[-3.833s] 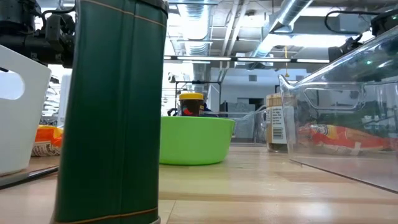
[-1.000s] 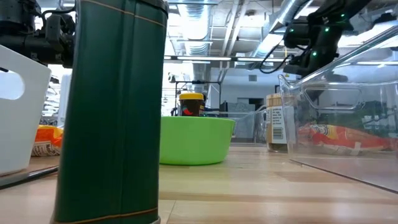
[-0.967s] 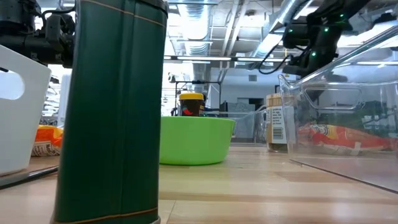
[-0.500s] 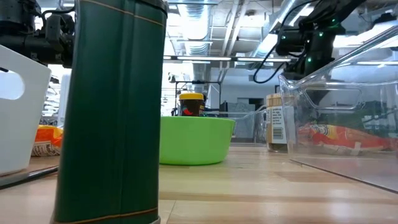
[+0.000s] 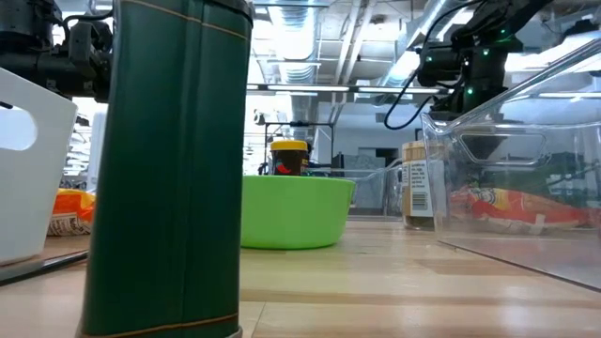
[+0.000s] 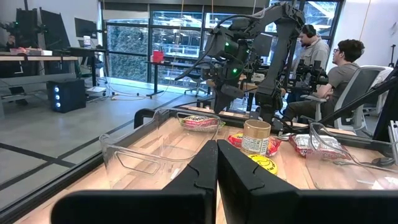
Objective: Pick & Place Food Item
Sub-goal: Put the right green noodle pack into the top transparent bin
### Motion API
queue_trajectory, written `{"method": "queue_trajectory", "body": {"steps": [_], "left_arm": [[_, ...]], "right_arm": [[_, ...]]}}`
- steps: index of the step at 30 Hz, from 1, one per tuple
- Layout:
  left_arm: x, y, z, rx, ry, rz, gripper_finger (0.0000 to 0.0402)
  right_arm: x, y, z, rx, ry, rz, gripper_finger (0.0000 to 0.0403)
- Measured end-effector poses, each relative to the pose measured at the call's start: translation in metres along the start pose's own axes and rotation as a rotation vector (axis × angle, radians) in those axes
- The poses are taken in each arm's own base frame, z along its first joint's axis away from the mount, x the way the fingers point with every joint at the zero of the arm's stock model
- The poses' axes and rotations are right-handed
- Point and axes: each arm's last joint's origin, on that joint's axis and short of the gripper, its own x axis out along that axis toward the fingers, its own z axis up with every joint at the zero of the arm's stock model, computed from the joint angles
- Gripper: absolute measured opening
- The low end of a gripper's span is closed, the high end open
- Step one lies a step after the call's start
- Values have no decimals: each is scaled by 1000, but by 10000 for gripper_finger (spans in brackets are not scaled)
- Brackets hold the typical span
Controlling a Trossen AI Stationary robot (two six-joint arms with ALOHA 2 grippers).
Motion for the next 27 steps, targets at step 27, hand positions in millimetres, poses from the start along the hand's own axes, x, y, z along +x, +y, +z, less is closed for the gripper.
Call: {"method": "queue_trajectory", "body": {"steps": [27], "left_arm": [[0,0,0,0,0,0,1]], "right_arm": [[-2,7,-4,-36,-49,-54,158]]}}
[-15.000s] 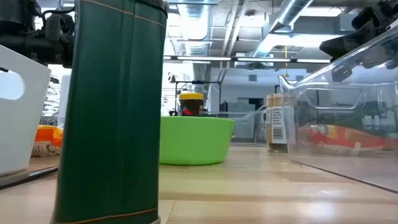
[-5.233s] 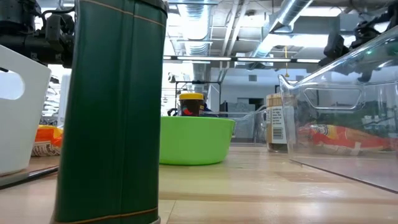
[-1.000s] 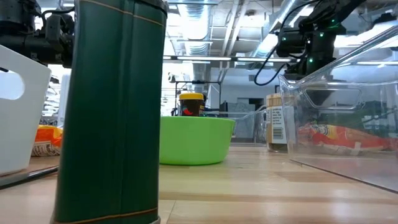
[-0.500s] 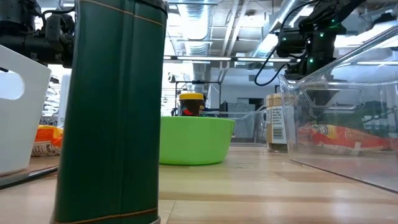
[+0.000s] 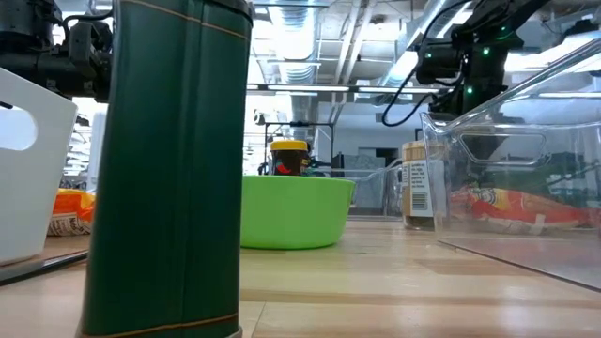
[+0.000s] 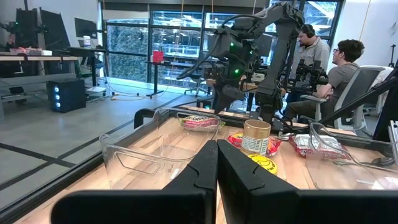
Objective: Pick & Place Food Item
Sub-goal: Put the right green noodle pack into the top transparent bin
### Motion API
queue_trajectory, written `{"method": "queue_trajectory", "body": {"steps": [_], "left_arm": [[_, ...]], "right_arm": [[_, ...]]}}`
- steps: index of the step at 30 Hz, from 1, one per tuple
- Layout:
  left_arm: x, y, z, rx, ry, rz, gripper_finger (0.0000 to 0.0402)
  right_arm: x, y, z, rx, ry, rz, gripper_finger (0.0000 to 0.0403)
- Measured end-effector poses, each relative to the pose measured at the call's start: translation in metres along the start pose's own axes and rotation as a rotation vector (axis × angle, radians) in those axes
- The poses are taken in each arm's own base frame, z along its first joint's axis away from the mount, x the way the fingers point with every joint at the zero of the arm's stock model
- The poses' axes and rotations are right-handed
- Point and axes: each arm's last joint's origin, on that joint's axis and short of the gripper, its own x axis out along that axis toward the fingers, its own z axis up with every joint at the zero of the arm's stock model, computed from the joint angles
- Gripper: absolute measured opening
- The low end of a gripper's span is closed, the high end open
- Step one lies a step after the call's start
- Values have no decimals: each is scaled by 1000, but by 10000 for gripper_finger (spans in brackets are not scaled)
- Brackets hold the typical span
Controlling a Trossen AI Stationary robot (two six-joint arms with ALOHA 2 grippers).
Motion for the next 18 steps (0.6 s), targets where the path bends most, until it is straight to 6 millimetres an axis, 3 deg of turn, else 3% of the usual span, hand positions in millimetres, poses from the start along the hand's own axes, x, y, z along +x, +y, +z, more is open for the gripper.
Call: {"method": "queue_trajectory", "body": {"steps": [18], "left_arm": [[0,0,0,0,-1,0,1]], "right_arm": [[43,13,2,-70,82,-144,141]]}}
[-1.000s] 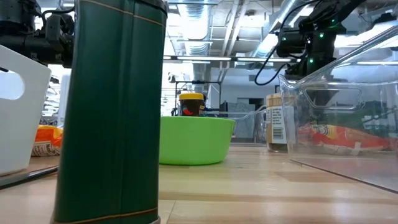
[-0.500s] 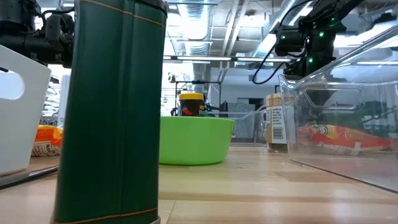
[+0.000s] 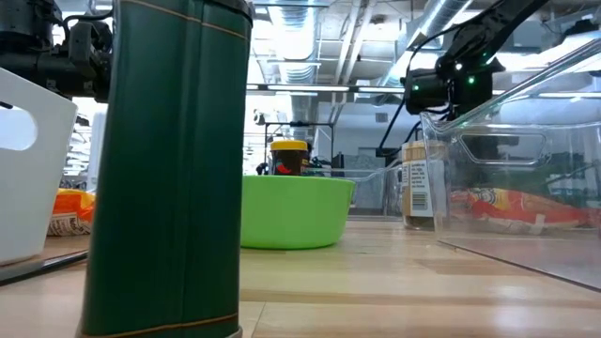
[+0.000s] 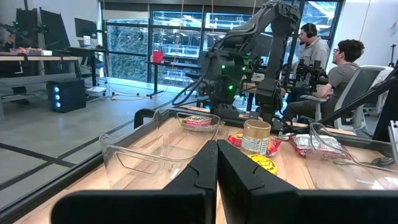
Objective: Pick & Place Food Item
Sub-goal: Put the right green noodle pack into the top transparent bin
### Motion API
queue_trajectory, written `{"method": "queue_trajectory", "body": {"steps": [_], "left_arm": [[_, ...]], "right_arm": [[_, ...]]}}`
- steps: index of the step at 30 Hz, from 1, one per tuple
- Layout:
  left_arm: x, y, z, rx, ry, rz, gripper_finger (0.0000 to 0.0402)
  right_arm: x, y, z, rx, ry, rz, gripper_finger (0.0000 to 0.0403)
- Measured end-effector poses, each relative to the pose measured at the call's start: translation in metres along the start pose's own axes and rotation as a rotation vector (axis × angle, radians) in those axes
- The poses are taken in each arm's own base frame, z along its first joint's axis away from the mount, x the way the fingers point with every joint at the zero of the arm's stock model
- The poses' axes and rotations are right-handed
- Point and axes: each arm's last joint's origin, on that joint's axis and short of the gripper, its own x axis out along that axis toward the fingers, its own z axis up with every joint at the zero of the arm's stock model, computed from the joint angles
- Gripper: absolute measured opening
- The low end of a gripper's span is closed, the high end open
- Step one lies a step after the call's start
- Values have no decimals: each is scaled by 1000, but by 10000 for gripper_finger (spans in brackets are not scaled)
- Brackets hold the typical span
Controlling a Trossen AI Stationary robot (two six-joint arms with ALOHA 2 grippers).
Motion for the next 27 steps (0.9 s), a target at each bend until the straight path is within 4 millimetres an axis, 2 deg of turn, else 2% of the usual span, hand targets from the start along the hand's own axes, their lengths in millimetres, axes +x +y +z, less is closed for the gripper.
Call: {"method": "queue_trajectory", "body": {"steps": [12,27], "left_arm": [[0,0,0,0,1,0,1],[0,0,0,0,1,0,1]], "right_arm": [[6,4,0,-16,13,-17,102],[5,3,0,-23,19,-21,17]]}}
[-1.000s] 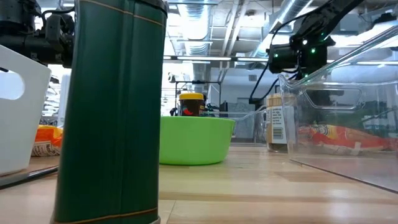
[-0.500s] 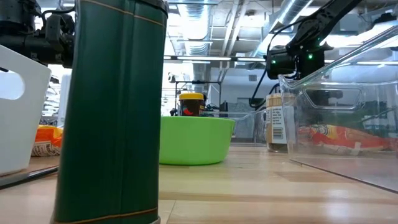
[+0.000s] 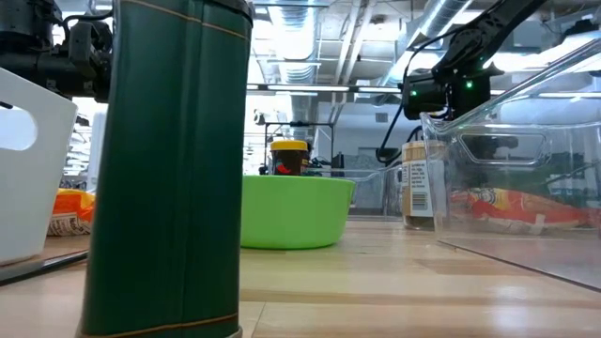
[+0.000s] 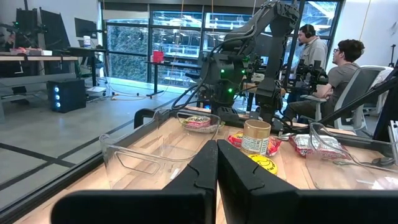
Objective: Pick & Place Food Item
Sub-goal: Put the right green noodle pack into the top transparent bin
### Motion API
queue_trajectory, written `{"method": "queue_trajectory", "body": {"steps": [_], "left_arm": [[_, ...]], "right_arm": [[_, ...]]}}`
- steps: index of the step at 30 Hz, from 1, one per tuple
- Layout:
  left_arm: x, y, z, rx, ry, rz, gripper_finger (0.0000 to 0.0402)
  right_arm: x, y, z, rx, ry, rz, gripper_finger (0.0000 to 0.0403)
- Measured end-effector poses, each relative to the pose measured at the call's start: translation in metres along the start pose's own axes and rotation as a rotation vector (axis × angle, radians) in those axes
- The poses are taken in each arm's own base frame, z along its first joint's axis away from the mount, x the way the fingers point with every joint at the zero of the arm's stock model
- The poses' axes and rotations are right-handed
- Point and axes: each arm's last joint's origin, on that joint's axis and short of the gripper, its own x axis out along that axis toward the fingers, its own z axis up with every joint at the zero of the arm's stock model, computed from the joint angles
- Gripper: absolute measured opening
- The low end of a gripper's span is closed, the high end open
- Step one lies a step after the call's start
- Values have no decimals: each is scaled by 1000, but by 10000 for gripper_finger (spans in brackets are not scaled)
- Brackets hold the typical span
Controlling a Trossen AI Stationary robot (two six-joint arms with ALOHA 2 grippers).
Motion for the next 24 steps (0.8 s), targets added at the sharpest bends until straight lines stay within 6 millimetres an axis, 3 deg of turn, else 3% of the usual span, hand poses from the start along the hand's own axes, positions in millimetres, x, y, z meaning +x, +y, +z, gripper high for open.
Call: {"method": "queue_trajectory", "body": {"steps": [13,24], "left_arm": [[0,0,0,0,0,0,1],[0,0,0,0,0,0,1]], "right_arm": [[-4,-6,-5,-22,20,-47,1],[-47,-30,-13,63,-170,50,0]]}}
